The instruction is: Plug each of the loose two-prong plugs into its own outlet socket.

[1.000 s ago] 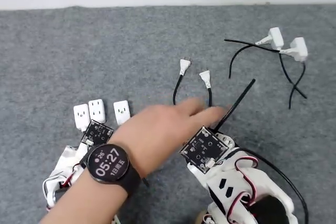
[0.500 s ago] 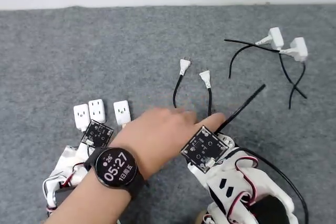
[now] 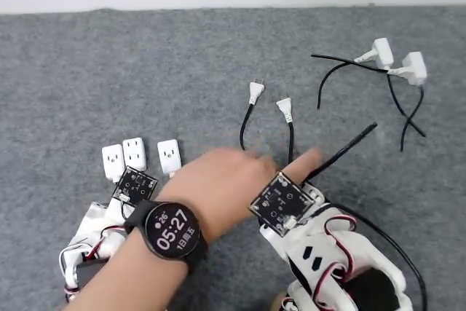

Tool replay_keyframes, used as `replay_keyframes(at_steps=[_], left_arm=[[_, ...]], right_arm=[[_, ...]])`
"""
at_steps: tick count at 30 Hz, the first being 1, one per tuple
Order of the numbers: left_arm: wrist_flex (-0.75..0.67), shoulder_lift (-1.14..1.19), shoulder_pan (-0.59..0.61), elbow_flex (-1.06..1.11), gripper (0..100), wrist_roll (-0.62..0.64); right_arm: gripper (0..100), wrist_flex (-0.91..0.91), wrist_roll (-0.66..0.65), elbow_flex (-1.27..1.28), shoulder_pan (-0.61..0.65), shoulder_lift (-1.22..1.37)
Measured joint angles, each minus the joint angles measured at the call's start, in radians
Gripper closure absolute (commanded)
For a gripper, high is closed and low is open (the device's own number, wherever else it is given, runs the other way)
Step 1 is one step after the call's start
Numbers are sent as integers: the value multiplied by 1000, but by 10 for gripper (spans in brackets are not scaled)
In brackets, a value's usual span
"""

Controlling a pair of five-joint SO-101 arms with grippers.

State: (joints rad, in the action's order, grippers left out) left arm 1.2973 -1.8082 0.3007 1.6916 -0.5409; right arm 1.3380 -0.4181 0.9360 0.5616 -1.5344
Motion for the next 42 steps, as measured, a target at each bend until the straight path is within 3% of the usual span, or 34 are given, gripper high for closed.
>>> replay_keyframes(at_steps=[16,22,42], left_arm=[[0,0,-5,0,818,0],[0,0,-5,0,818,0],[0,0,-5,0,818,-2]], right_arm=[[900,0,17,0,2,-9],[990,0,20,0,0,-12],[990,-2,18,-3,6,-12]])
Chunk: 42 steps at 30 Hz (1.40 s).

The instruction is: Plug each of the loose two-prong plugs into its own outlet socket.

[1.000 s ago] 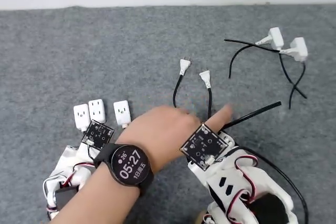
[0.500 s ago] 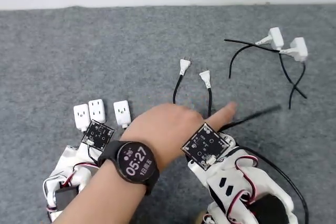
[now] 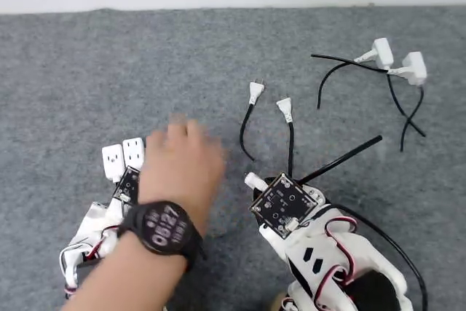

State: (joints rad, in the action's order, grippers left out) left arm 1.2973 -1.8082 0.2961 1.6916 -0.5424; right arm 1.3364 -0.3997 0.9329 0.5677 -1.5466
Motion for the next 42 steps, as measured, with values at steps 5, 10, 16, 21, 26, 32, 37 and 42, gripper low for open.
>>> replay_keyframes(at_steps=[5,10,16,21,26,32,37,42], left_arm=[[2,0,0,0,818,0],[3,0,-2,0,818,0],[3,0,-3,0,818,0],[3,0,-3,0,818,0],[3,0,-3,0,818,0],[3,0,-3,0,818,0],[3,0,-3,0,818,0],[3,0,-3,0,818,0]], right_arm=[[990,0,0,0,0,0],[990,0,0,0,-3,0],[990,0,0,0,-41,0],[990,0,0,0,-37,0],[990,9,0,0,-37,0],[990,23,-2,0,-37,0],[990,23,-2,0,-37,0],[990,23,-5,0,-37,0]])
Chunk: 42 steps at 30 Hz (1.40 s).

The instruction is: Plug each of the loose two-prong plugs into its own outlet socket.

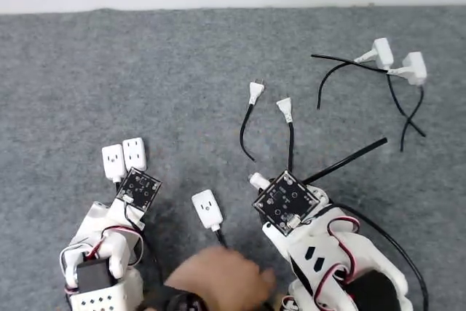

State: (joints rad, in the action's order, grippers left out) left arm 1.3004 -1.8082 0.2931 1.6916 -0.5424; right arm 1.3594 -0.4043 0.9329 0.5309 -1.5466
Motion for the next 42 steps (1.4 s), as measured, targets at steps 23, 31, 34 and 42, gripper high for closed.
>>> replay_keyframes(at_steps=[23,31,34,42], left_arm=[[0,0,0,0,818,0],[0,0,-43,0,818,0],[0,0,-123,0,818,0],[-3,0,-91,0,817,0]], right_arm=[[990,0,0,25,-2,0],[990,0,0,34,0,0],[990,0,0,51,0,0],[990,0,0,52,-2,0]])
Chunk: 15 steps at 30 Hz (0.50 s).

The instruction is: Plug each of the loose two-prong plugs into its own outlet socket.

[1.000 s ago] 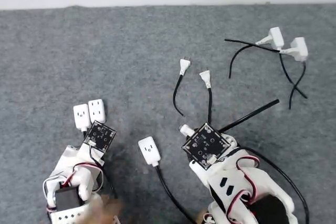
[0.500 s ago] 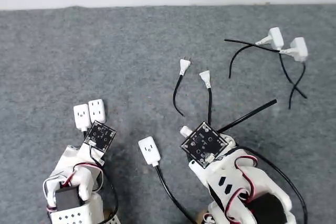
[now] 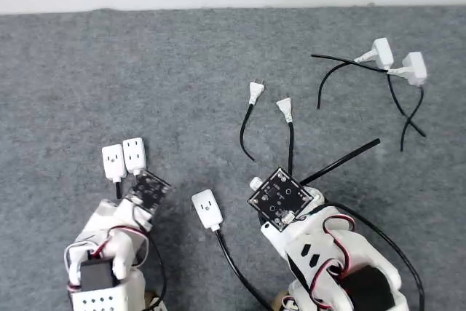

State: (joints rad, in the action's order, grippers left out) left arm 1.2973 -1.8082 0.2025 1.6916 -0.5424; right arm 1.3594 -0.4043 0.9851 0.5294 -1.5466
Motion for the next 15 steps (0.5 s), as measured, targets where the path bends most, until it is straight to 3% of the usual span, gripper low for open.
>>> replay_keyframes(at_steps=[4,9,15], left_arm=[[-54,0,118,0,817,0],[-187,0,144,-35,815,3],[-186,0,143,-285,748,181]], right_arm=[[990,0,0,0,-49,0],[991,0,0,5,-68,0],[991,-12,-2,21,-97,55]])
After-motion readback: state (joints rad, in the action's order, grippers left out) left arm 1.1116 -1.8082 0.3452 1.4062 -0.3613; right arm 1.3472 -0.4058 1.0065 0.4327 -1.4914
